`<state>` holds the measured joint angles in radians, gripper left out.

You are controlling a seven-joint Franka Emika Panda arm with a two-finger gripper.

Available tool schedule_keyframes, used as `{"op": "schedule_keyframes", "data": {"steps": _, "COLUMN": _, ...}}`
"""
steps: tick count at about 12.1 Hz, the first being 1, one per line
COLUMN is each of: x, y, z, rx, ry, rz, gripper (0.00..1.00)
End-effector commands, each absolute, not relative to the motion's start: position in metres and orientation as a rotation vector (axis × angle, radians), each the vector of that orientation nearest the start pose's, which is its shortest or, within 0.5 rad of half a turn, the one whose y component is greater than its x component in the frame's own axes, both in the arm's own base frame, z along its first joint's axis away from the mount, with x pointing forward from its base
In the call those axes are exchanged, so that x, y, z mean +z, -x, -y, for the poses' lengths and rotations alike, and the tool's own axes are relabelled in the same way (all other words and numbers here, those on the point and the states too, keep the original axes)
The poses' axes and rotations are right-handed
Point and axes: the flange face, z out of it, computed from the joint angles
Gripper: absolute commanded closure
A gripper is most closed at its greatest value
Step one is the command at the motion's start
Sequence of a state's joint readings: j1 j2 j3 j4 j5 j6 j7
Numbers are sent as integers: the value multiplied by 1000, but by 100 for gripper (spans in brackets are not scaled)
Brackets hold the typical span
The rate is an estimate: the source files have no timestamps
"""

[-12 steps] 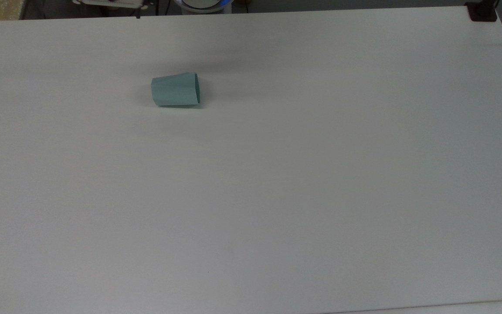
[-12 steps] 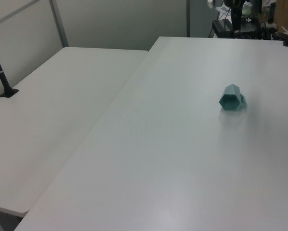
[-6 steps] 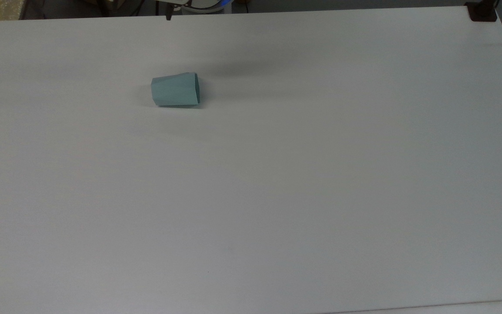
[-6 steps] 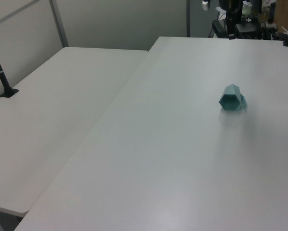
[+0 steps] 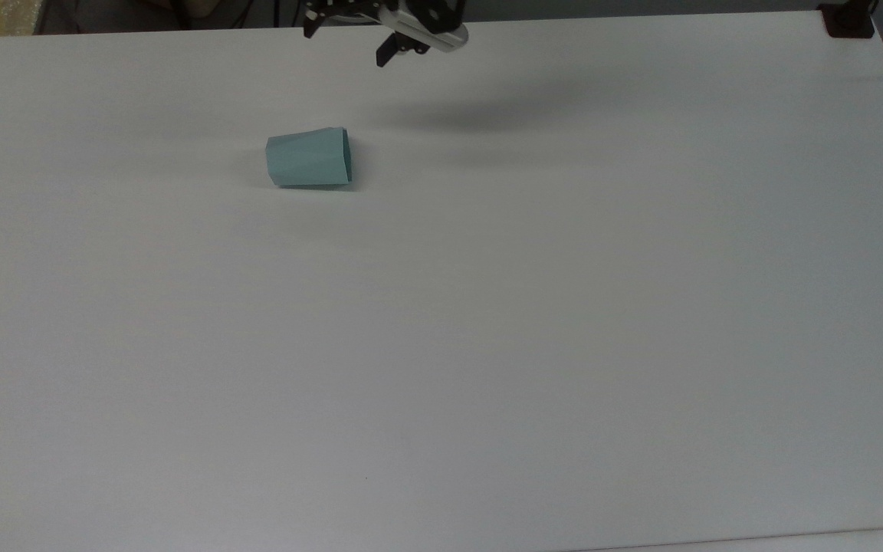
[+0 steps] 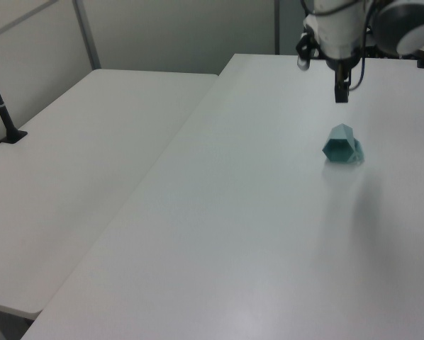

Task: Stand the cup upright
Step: 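Move the open gripper down to the teal cup's base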

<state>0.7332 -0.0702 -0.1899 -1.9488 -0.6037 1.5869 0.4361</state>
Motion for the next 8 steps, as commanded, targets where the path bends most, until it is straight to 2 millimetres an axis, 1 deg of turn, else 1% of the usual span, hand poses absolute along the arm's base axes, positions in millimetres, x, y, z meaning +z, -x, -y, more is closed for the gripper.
{"op": "schedule_keyframes", "data": {"steps": 1, "x": 460, "y": -467, "z": -228, "rx": 89, "ry": -2409, "rz": -237, "gripper": 3}}
{"op": "schedule_keyframes", "data": {"steps": 2, "x": 434, "y": -471, "z": -236, "rx": 57, "ry": -2369, "rz": -251, "gripper": 3}}
{"op": "schedule_keyframes", "data": {"steps": 3, "x": 410, "y": -471, "z": -249, "rx": 65, "ry": -2324, "rz": -256, "gripper": 3}}
{"op": "schedule_keyframes", "data": {"steps": 4, "x": 393, "y": -474, "z": -254, "rx": 97, "ry": -2313, "rz": -227, "gripper": 3}}
{"op": "schedule_keyframes", "data": {"steps": 6, "x": 375, "y": -469, "z": -261, "rx": 147, "ry": -2263, "rz": -206, "gripper": 3}}
{"op": "schedule_keyframes", "data": {"steps": 8, "x": 367, "y": -464, "z": -260, "rx": 200, "ry": -2220, "rz": -185, "gripper": 3}}
